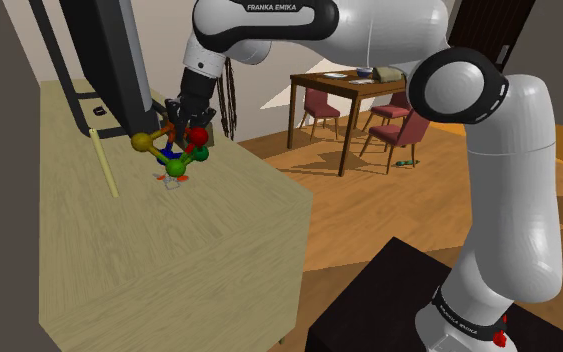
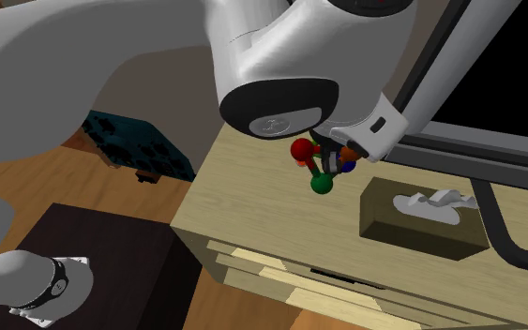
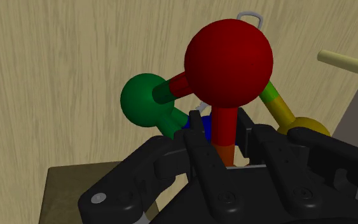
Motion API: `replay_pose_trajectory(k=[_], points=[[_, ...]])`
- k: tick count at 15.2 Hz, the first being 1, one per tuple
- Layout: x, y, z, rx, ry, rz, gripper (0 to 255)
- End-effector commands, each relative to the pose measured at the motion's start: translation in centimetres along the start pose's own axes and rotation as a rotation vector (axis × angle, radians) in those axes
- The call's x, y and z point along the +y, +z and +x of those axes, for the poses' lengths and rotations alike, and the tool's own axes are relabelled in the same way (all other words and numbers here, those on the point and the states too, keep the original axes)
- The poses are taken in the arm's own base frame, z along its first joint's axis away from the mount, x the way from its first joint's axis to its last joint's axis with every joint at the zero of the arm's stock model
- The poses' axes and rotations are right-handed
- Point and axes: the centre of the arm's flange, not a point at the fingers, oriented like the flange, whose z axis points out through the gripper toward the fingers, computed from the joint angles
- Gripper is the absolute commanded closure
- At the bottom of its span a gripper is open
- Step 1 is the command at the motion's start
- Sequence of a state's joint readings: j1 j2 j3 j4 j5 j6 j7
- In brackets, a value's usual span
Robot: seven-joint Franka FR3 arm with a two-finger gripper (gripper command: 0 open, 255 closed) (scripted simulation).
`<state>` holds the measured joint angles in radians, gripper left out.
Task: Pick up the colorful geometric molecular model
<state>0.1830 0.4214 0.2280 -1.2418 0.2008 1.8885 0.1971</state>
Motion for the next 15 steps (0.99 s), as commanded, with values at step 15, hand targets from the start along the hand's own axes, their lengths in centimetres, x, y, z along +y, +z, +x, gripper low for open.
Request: replay_pose_trajectory(k=[15], points=[[-2.4, -6.8, 1.2, -0.001, 0.000, 0.000, 255]])
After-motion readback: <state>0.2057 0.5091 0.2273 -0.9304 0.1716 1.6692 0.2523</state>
